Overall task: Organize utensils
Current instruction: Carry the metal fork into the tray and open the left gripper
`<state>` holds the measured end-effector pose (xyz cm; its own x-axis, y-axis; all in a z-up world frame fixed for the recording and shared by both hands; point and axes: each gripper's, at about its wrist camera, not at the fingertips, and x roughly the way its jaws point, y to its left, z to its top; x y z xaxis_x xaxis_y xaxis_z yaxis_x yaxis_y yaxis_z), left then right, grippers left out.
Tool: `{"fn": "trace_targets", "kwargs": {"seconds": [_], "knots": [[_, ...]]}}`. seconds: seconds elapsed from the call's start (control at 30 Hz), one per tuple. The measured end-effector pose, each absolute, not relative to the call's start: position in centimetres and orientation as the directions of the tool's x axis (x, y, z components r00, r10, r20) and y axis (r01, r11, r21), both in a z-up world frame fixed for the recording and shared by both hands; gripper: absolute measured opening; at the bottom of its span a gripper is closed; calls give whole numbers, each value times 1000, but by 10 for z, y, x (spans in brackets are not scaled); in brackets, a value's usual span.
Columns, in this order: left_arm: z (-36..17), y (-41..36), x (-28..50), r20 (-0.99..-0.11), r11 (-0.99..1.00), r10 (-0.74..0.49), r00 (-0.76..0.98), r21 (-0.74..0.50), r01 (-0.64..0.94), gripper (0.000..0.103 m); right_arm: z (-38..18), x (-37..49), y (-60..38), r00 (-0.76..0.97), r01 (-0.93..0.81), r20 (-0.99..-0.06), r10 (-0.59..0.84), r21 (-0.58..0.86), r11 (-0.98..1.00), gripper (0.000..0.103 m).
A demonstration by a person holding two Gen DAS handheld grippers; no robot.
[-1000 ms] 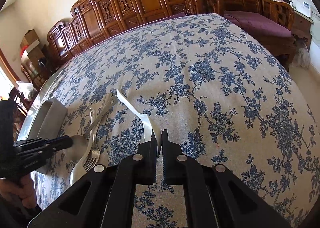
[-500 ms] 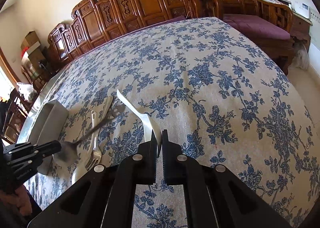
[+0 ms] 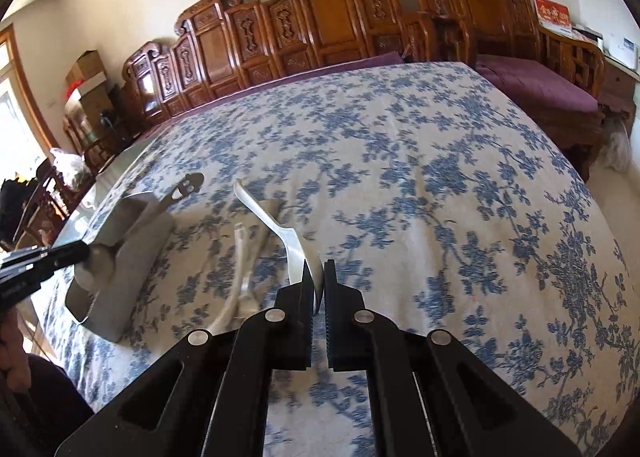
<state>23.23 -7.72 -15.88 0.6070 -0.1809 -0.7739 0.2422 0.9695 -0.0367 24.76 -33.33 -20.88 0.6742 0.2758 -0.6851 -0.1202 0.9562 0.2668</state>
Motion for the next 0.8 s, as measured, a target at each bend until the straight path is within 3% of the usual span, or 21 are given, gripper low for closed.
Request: {"fn": "trace_targets", "kwargs": {"seconds": [0.33,0.8], "knots": [[-143,-21,216,-750,989,-117,651,-26,148,0,-185,227,-299,690,-194,-646,326,269,943,6],[-183,33,221,-787,1000,-14,616,-7,14,0,-188,215,-267,669,-255,-662,338,224,941,6]]}}
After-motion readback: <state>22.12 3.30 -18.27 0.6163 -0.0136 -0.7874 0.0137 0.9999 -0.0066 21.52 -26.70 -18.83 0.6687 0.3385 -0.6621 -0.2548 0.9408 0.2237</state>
